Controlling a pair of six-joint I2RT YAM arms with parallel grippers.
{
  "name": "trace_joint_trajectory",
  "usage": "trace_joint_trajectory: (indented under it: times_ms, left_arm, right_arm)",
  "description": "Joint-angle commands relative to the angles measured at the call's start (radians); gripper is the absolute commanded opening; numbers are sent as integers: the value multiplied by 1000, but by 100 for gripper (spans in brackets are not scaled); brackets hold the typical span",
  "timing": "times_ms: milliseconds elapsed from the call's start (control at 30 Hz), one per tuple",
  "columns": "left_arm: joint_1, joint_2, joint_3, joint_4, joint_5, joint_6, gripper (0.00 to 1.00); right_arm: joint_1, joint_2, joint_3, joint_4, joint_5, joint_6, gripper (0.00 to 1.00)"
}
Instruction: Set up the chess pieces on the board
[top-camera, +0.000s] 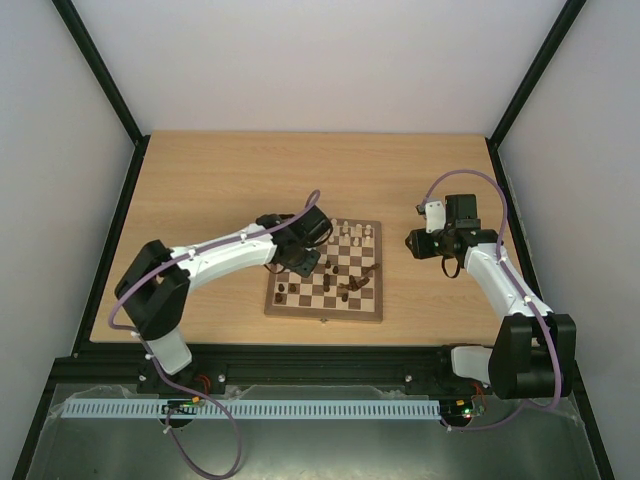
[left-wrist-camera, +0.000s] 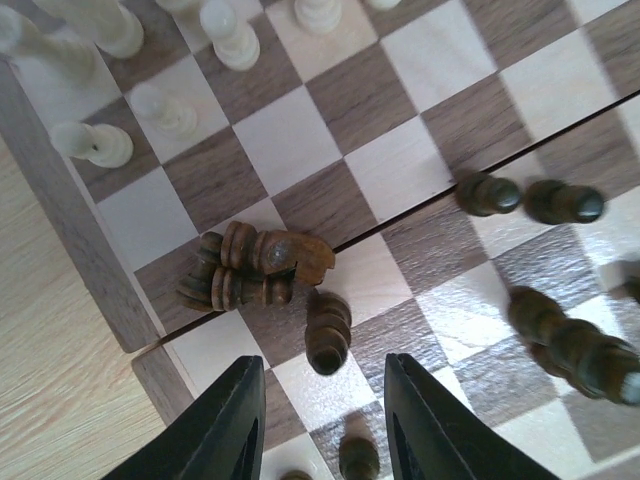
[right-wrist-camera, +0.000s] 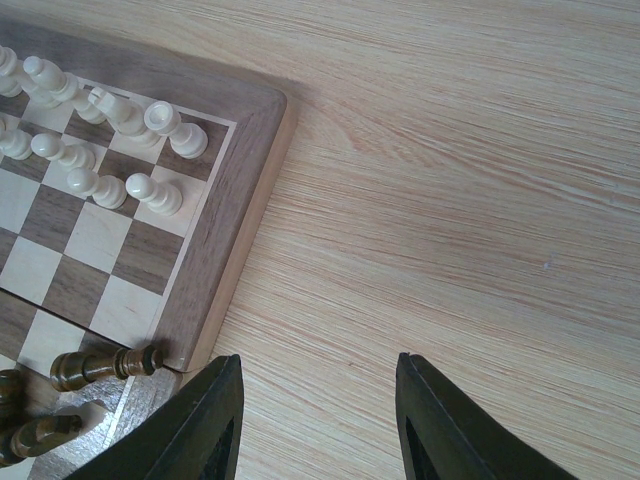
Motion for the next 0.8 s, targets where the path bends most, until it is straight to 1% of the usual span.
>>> trace_joint_trajectory:
  times_ms: [0, 133, 467, 600, 767]
  left_arm:
    - [10, 40, 30, -19, -8, 16, 36]
    - [12, 67, 28, -14, 9, 22, 32]
    - [11, 85, 14, 12, 54, 30, 15]
    - [-3, 66, 8, 9, 81, 41, 11]
    - [-19, 17, -17, -13, 115, 53, 10]
  right_arm:
    - [-3, -12, 0, -38, -13, -11, 43]
    - [-2, -11, 1, -38, -11, -12, 43]
    - [-2, -9, 0, -40, -9, -14, 43]
    - [-2, -9, 0, -41, -9, -14, 43]
    - [-2, -8, 0, -41, -11, -15, 43]
